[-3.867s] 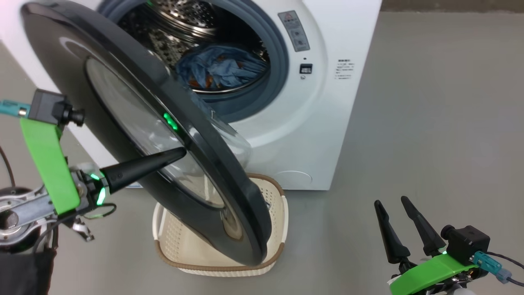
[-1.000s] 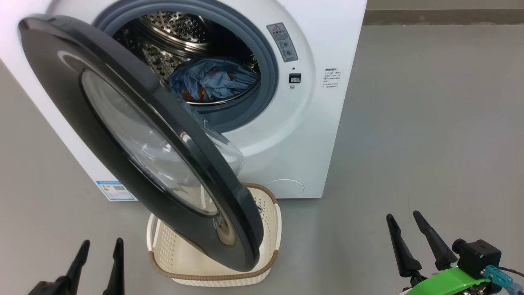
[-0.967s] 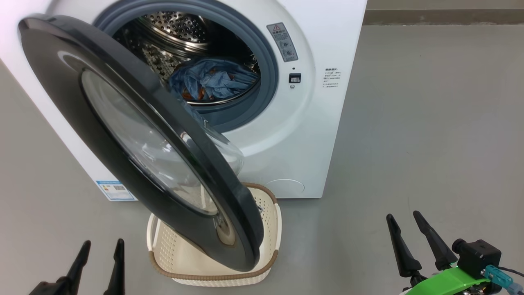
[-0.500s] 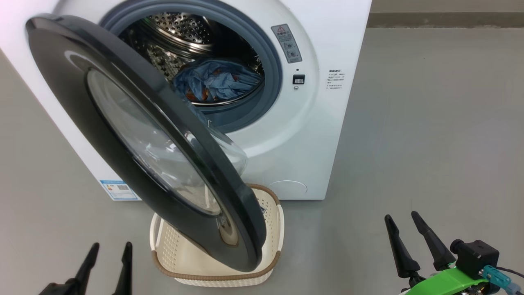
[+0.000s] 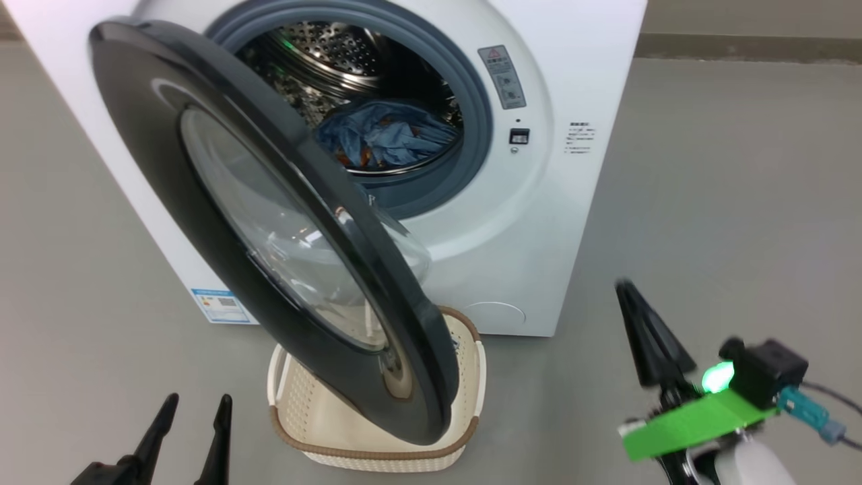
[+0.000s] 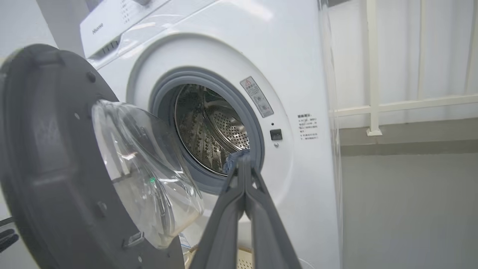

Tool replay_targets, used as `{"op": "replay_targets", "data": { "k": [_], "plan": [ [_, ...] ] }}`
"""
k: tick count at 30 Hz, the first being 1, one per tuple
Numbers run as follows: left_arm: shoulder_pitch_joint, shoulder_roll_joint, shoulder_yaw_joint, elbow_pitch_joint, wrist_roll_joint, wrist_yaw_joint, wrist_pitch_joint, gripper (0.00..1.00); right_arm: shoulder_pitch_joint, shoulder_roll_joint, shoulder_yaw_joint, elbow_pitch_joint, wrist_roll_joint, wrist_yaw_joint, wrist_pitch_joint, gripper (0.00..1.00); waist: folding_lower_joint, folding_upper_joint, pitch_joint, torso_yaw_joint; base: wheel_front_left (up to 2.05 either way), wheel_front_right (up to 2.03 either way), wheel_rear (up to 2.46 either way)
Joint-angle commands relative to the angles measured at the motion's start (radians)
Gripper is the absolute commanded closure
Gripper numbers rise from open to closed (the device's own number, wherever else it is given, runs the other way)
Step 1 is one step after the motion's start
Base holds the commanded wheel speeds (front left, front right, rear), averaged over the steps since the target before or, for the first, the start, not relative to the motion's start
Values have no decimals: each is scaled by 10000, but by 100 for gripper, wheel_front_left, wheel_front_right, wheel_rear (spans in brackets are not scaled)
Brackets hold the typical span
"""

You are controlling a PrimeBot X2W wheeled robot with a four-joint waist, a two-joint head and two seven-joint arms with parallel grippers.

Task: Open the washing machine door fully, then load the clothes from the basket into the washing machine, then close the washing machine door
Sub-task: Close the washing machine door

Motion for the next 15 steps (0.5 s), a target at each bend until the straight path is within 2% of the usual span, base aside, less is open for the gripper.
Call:
{"op": "replay_targets", "data": {
  "k": [1,10,15],
  "plan": [
    [-241,178,402,-364,-25,-25,-99,0,-523,62,397,-558,104,16,-48,100,0,-1,-55,122,0,0,0],
    [32,70,504,-737,97,-25,-99,0,-1157,248,1992,-2738,51,16,-48,100,0,-1,-228,546,0,0,0],
    [156,-31,645,-766,92,-25,-99,0,-1081,138,3281,-2962,-208,16,-48,100,0,-1,-273,696,0,0,0]
  ]
}}
